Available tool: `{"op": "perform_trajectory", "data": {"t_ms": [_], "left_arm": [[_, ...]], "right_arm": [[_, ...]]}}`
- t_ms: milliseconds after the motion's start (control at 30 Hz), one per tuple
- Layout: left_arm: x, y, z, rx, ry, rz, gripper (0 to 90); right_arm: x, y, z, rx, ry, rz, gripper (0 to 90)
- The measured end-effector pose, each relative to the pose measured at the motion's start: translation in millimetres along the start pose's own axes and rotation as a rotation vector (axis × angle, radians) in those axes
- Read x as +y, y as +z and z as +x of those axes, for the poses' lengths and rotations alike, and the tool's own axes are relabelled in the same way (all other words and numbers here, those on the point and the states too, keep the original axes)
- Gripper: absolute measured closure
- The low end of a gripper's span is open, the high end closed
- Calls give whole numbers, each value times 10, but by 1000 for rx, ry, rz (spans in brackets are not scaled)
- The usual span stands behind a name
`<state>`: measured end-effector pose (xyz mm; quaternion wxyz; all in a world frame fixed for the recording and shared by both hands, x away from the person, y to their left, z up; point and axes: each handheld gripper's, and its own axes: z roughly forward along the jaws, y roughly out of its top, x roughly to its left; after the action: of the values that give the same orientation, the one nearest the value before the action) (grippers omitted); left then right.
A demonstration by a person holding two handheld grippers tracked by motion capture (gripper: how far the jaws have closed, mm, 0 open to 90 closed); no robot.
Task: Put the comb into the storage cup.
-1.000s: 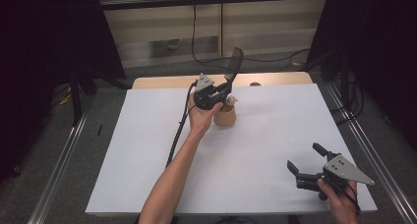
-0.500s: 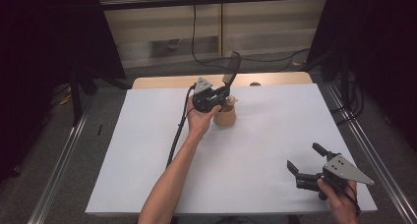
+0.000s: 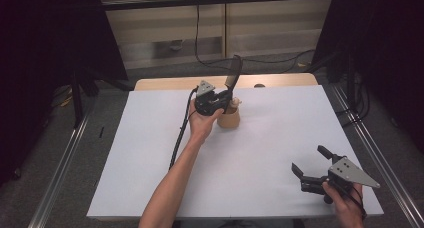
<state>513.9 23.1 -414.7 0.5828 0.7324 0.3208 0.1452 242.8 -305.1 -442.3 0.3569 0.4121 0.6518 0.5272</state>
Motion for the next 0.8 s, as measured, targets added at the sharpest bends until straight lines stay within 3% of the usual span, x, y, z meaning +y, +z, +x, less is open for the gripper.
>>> {"op": "perform_trajectory", "data": {"t_ms": [200,500,600,800], "left_arm": [[-20,-24,-5,8,28,19,728],[-68,-64,22,-4,1,29,728],[-108,-56,7,-1,26,55,728],[-135,-30,3,0,15,60,728]], "right_arm": [[0,0,0,1,-2,1,0],[-1,6,1,4,-4,2,0],[-1,4,1,4,-7,4,0],[-1,-1,1,2,-7,3,0]]}}
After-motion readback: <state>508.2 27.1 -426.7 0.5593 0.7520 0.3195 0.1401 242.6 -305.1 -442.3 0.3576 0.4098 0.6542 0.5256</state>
